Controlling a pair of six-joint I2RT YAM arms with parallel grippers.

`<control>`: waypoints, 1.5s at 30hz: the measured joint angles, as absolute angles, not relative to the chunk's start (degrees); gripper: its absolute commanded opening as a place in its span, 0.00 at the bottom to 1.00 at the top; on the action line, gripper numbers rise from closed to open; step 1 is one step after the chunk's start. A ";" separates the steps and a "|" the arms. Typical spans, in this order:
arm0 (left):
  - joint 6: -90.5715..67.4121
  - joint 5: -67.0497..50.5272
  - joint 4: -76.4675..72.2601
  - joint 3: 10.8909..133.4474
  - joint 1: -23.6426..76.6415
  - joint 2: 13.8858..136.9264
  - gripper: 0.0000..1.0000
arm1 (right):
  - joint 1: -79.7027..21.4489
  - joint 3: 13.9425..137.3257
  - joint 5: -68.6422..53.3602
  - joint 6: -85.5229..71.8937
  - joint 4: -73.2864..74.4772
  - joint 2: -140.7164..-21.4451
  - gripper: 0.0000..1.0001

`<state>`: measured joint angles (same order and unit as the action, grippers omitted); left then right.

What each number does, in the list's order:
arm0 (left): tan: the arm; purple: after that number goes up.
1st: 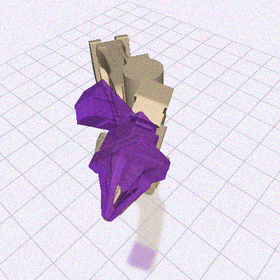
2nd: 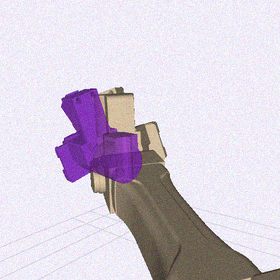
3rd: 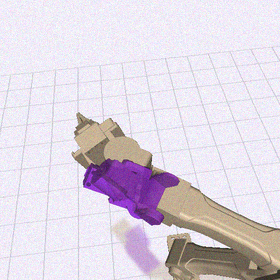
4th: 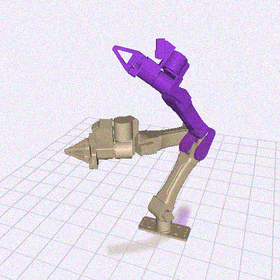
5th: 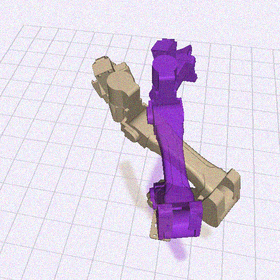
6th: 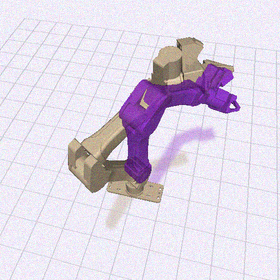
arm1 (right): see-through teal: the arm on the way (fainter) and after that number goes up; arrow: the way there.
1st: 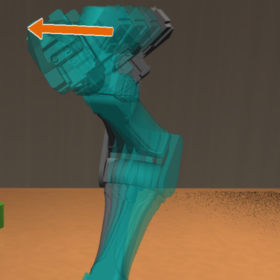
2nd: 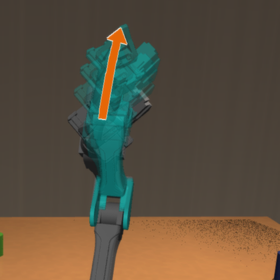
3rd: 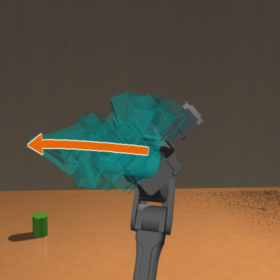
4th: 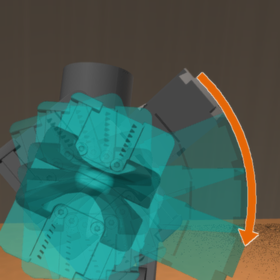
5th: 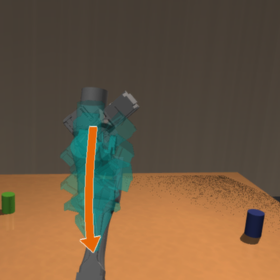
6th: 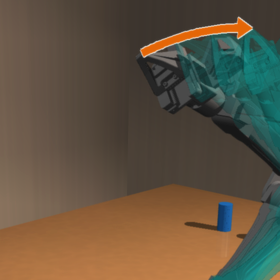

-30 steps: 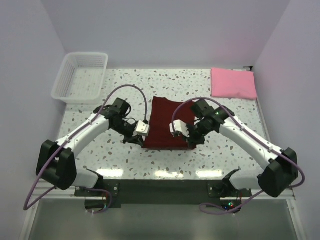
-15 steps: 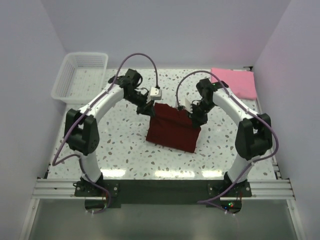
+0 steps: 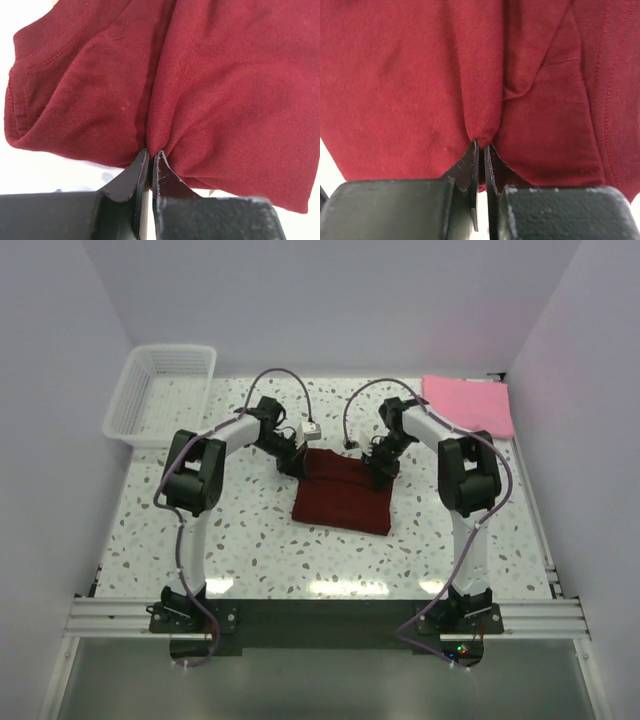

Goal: Fold and stack the t-shirts
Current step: Fold the tshirt

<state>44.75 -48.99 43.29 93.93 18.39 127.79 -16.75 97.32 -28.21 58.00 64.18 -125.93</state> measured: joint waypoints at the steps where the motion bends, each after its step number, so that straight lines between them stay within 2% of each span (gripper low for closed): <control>1: 44.14 -49.52 42.28 92.79 18.39 127.50 0.00 | -16.75 97.10 -28.21 57.49 63.92 -125.91 0.00; 4: 43.09 -50.04 39.46 87.90 18.39 124.53 0.00 | -16.75 93.78 -29.15 56.25 62.26 -124.03 0.00; 8: 42.52 -51.24 36.67 75.07 18.65 116.09 0.00 | -17.47 86.74 -31.14 54.65 61.19 -120.07 0.00; 10: 42.59 -51.64 35.90 68.20 19.03 110.78 0.08 | -18.55 82.70 -32.64 53.56 61.28 -117.82 0.00; 11: 42.59 -51.70 36.07 66.11 19.16 108.79 0.15 | -19.14 80.82 -33.54 52.97 61.60 -116.79 0.07; 12: 42.70 -51.81 35.79 63.81 19.29 106.45 0.27 | -19.77 79.24 -34.46 52.36 62.26 -115.96 0.37; 14: 43.24 -51.53 35.94 60.77 19.31 102.69 0.38 | -20.78 77.19 -36.53 51.13 64.16 -114.74 0.60; 15: 43.48 -51.13 36.05 59.92 19.22 101.21 0.42 | -20.93 76.53 -37.56 50.54 65.28 -114.34 0.76; 17: 44.14 -50.24 36.16 59.22 19.14 98.91 0.45 | -20.82 75.81 -39.72 49.56 67.18 -113.97 0.80; 20: 44.58 -49.43 35.07 59.13 19.16 95.64 0.48 | -20.21 75.64 -43.48 45.82 68.60 -113.14 0.75; 22: 44.69 -48.86 33.36 59.13 19.57 93.14 0.48 | -19.77 76.42 -44.88 41.74 67.90 -112.49 0.64; 23: 44.80 -48.42 32.23 59.16 20.10 92.03 0.48 | -19.53 77.28 -45.30 39.24 67.13 -112.42 0.48; 26: 45.84 -46.92 29.71 60.60 23.59 91.15 0.45 | -19.09 81.38 -46.15 32.36 64.10 -113.27 0.32; 35: 49.93 -43.27 25.63 65.87 34.39 99.35 0.43 | -19.09 93.78 -46.46 16.38 56.01 -124.73 0.24; 45: 51.68 -41.65 24.03 66.39 39.72 107.22 0.41 | -21.28 96.88 -46.22 14.24 57.12 -132.31 0.20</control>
<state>51.68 -41.65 24.03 66.39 39.72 107.22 -21.28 96.88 -46.22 14.24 57.12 -132.31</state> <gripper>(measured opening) 0.419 0.213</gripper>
